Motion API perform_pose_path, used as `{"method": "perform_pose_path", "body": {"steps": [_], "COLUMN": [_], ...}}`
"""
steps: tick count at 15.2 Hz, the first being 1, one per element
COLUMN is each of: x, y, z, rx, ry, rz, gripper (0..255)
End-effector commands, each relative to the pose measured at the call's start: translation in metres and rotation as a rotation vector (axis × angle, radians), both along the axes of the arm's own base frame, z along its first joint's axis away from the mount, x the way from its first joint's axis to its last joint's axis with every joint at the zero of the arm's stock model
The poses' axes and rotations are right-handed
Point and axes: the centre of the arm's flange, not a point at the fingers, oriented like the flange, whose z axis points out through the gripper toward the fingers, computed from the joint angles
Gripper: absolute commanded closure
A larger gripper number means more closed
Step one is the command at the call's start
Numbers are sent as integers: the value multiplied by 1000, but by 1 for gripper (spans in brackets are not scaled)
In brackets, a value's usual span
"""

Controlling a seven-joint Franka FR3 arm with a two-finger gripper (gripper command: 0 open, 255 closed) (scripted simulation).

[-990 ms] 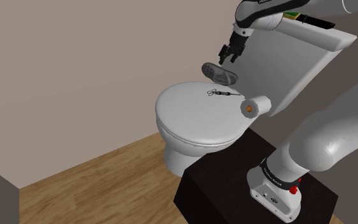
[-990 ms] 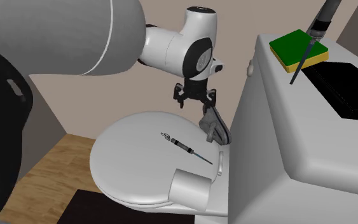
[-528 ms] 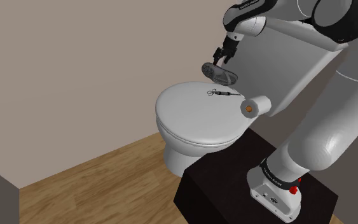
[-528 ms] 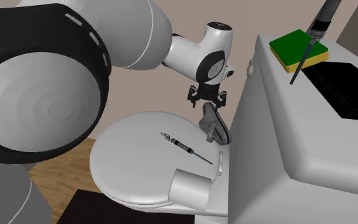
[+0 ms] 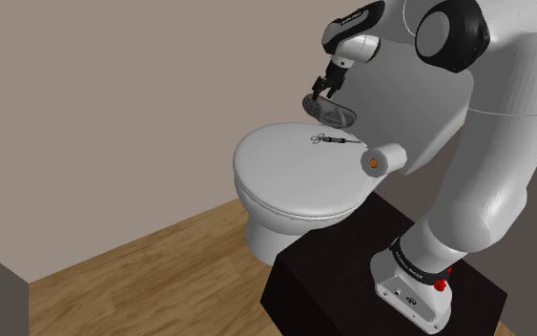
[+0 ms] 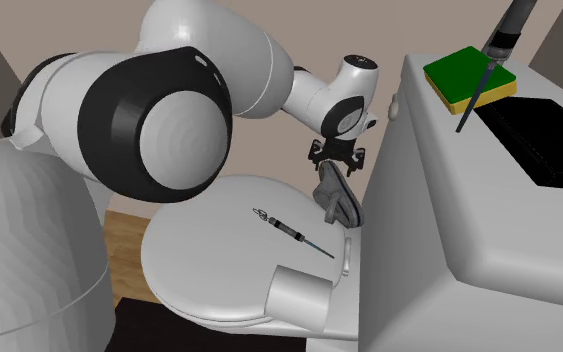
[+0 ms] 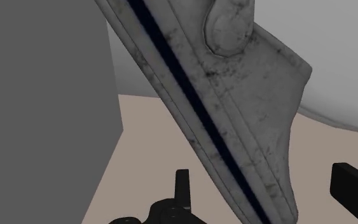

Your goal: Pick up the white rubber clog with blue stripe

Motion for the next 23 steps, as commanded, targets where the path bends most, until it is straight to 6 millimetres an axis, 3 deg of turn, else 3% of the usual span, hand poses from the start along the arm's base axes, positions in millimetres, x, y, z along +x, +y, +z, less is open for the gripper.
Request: {"method": "perform_pose_path", "body": {"steps": [1,4,6,7,16,23], "x": [1,1,1,1,1,1], "y": [-2,-2,-2,-2,-2,-2], "z": [-10,-29,-29,-29,-29,8], "rx": [0,0,0,0,0,0], "ry": [-1,-1,-1,-1,-1,-1], "rz": [0,0,0,0,0,0], "gripper": [0,0,0,255,255,255]}}
